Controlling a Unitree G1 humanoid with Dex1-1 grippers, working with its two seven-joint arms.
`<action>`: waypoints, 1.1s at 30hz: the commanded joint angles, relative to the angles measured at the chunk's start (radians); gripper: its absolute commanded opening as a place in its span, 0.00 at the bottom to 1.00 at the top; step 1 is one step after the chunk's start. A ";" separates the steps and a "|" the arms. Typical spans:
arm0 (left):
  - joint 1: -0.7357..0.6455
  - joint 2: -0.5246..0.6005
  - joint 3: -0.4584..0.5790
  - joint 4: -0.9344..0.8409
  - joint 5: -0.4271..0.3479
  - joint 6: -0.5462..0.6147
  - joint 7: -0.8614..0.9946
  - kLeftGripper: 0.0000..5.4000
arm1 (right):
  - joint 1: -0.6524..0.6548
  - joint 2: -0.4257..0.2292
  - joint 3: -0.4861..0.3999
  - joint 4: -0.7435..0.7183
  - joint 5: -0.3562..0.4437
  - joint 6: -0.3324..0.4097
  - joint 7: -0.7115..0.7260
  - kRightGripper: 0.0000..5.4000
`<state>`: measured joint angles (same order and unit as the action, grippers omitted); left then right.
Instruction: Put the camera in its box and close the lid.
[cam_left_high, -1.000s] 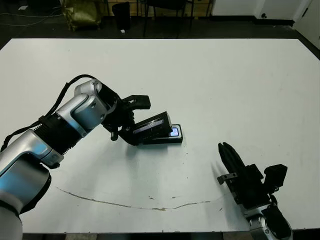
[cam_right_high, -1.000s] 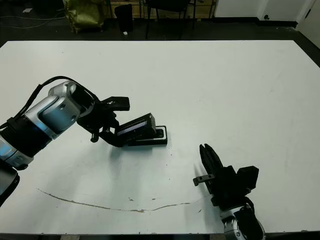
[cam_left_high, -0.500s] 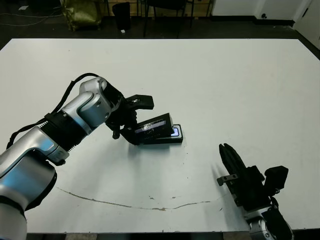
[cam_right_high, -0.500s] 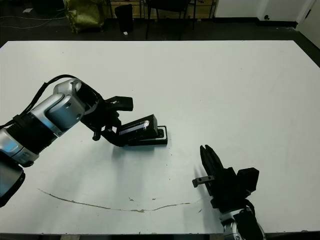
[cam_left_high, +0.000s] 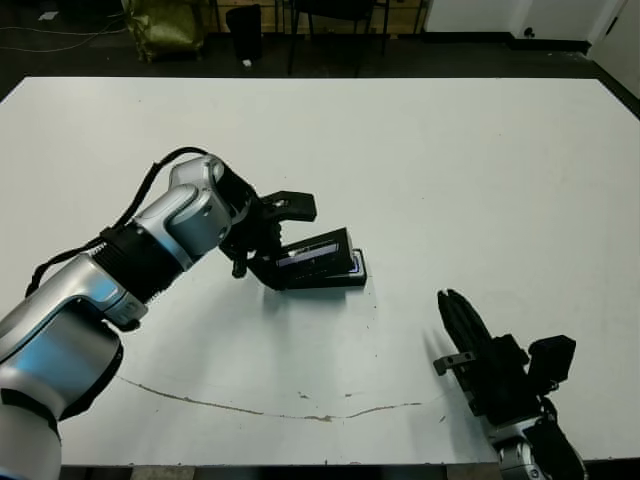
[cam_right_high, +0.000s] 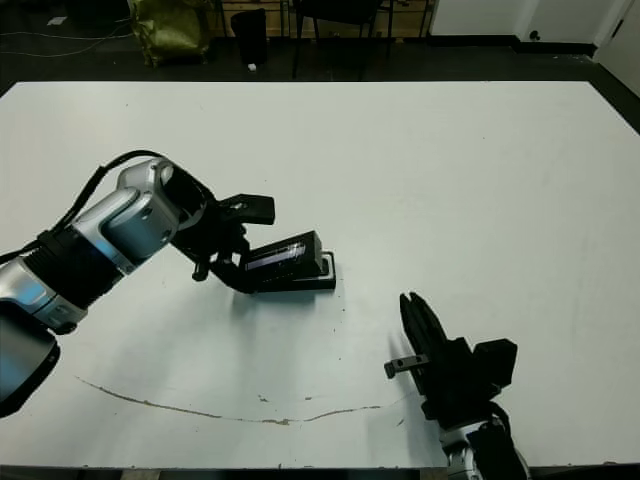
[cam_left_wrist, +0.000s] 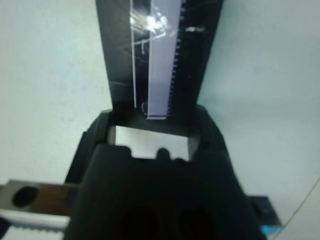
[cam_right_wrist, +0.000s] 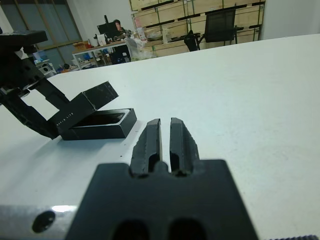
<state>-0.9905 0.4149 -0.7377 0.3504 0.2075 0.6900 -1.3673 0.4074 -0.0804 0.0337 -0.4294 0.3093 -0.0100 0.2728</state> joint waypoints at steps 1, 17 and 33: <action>0.007 -0.042 -0.022 0.028 -0.011 0.005 -0.031 0.35 | 0.024 -0.001 -0.003 -0.023 0.008 0.048 -0.024 0.00; -0.002 -0.092 -0.032 0.034 0.016 0.015 -0.007 0.35 | 0.041 0.006 0.010 -0.053 -0.014 0.059 -0.055 0.00; 0.014 -0.117 -0.039 0.031 0.017 -0.022 -0.018 0.35 | 0.087 0.004 0.021 -0.116 -0.025 0.095 -0.099 0.00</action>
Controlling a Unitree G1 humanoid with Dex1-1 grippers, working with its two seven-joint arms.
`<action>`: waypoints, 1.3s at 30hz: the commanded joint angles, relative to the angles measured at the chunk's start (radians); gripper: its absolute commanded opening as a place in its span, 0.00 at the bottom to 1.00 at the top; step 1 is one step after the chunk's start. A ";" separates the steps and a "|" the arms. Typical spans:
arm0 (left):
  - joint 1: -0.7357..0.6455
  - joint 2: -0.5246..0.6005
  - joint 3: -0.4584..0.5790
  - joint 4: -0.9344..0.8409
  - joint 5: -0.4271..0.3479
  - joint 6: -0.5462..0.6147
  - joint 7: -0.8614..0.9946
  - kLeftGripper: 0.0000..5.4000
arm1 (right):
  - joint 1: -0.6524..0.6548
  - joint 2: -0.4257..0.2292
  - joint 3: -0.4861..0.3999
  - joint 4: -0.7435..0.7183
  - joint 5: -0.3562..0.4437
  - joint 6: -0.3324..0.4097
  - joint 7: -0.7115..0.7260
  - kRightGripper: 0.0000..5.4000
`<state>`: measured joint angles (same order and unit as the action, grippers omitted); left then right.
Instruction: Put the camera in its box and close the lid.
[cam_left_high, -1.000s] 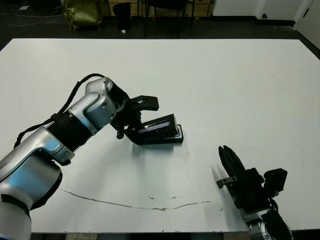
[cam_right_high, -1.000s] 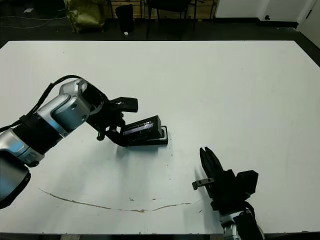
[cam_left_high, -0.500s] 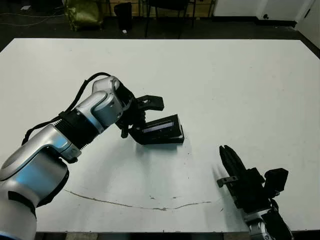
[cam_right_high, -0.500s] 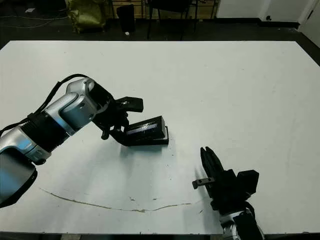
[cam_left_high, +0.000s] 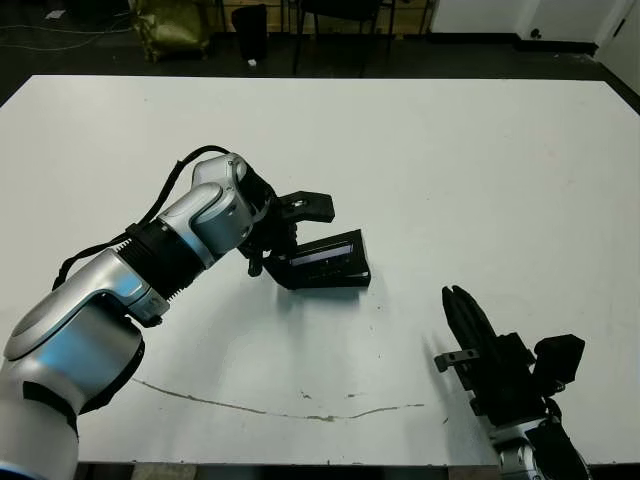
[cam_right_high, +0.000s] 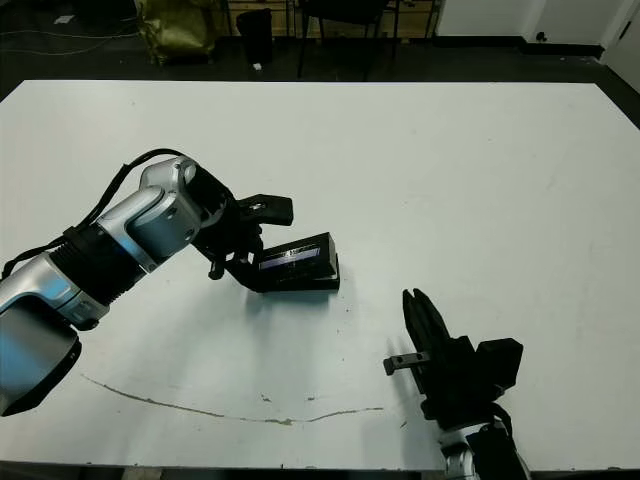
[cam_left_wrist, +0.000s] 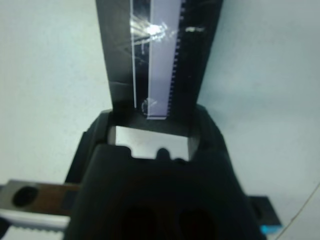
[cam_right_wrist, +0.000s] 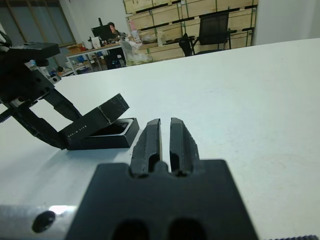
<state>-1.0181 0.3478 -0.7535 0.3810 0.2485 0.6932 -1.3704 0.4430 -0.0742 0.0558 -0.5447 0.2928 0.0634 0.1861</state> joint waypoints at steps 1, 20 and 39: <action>0.041 -0.050 -0.024 0.002 -0.025 -0.028 -0.020 0.35 | 0.054 -0.001 0.000 -0.004 -0.010 0.022 -0.015 0.00; 0.015 -0.071 -0.072 0.028 -0.012 0.024 -0.065 0.33 | 0.057 0.005 0.005 0.007 -0.015 0.000 -0.026 0.00; 0.011 -0.092 -0.100 -0.011 -0.008 0.104 -0.048 0.74 | 0.055 0.016 0.009 0.080 0.002 -0.088 0.000 0.00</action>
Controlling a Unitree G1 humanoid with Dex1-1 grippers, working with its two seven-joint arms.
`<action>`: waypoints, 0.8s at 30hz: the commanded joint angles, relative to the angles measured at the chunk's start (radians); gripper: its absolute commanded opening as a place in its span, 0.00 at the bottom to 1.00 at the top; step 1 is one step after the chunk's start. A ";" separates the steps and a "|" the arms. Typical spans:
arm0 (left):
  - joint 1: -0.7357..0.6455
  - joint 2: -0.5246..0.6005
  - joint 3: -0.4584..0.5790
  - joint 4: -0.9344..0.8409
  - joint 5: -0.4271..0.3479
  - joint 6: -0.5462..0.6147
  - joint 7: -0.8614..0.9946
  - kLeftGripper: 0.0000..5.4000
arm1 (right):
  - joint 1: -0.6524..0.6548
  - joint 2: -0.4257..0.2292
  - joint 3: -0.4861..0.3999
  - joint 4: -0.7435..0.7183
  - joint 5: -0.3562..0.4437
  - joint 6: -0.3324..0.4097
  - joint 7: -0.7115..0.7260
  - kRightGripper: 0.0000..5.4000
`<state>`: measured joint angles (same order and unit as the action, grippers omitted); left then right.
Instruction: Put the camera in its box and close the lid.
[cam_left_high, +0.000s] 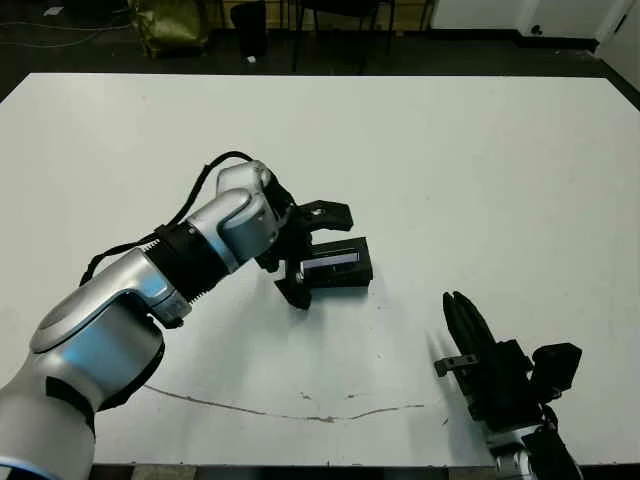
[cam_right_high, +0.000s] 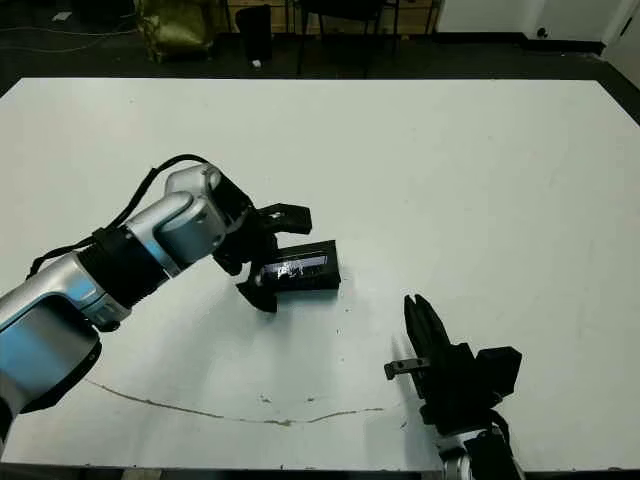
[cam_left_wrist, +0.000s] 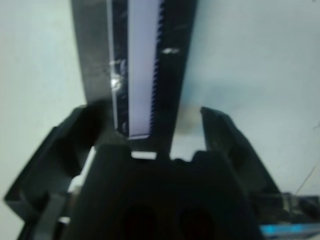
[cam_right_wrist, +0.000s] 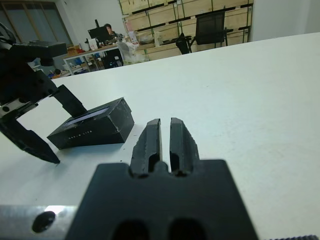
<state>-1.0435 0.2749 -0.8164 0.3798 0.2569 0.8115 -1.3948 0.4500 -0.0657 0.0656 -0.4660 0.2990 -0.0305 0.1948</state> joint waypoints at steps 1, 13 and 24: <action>0.035 -0.020 -0.038 -0.013 -0.016 -0.012 -0.022 0.70 | 0.049 0.009 -0.001 0.003 -0.003 0.004 -0.008 0.00; 0.032 -0.016 -0.066 -0.066 0.017 -0.054 0.032 0.41 | 0.036 0.016 -0.006 0.071 0.012 -0.062 0.026 0.00; 0.066 -0.008 -0.026 -0.011 0.049 -0.271 0.084 0.88 | 0.045 0.010 0.003 0.026 0.002 -0.004 -0.002 0.00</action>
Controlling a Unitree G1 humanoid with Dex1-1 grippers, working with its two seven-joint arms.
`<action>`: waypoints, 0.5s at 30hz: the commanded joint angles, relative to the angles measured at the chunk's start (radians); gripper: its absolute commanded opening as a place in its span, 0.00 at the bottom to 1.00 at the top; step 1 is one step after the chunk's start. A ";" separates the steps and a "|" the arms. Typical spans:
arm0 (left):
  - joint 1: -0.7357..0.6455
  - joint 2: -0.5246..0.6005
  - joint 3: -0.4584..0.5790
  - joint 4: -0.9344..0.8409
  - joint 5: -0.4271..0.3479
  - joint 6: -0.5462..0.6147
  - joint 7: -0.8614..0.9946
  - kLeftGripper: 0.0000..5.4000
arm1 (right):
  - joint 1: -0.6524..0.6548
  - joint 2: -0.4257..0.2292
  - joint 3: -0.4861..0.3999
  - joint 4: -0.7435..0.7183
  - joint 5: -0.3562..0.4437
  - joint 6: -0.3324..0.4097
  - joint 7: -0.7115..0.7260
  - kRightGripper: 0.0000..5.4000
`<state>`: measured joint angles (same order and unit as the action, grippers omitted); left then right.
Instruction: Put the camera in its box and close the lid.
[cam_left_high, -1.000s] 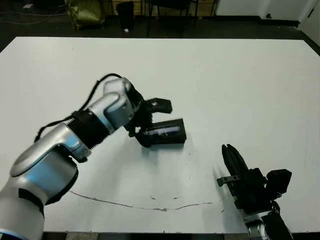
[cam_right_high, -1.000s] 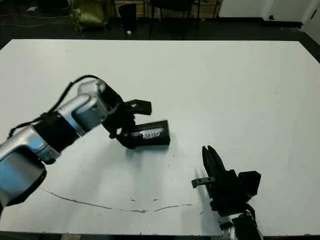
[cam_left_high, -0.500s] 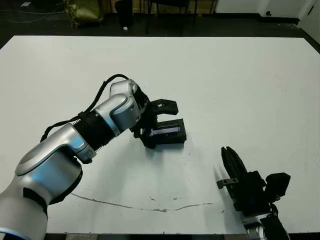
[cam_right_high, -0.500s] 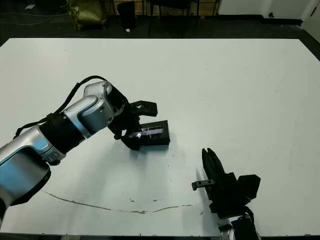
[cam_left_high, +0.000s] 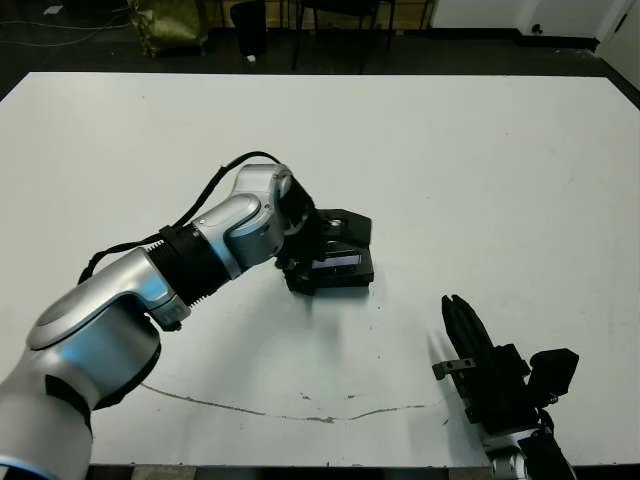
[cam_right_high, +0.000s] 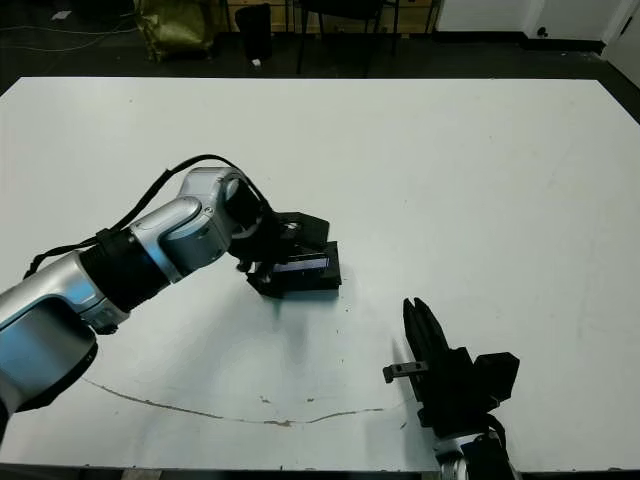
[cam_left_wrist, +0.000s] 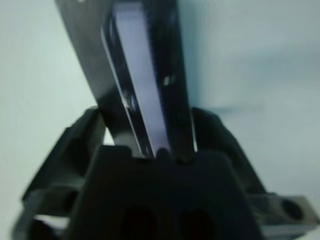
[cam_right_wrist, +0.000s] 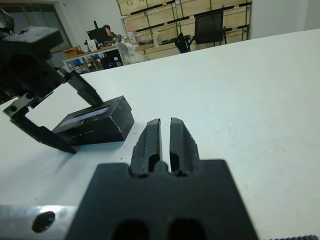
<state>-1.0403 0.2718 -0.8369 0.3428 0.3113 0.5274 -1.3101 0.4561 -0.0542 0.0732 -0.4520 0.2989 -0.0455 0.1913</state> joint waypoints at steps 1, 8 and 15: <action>0.066 -0.008 -0.001 0.027 -0.004 0.010 -0.001 0.93 | 0.038 -0.002 -0.004 0.014 0.002 0.010 0.003 0.00; 0.063 -0.019 0.006 0.040 0.010 -0.054 -0.012 0.99 | 0.032 -0.002 -0.007 0.043 -0.003 -0.036 0.026 0.00; 0.074 -0.050 0.038 0.073 -0.003 -0.034 -0.003 0.99 | 0.040 -0.006 -0.005 -0.014 -0.012 0.040 -0.014 0.00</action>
<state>-1.0190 0.2287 -0.7767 0.3885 0.3094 0.4841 -1.3153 0.4557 -0.0564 0.0732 -0.4648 0.2946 -0.0357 0.1879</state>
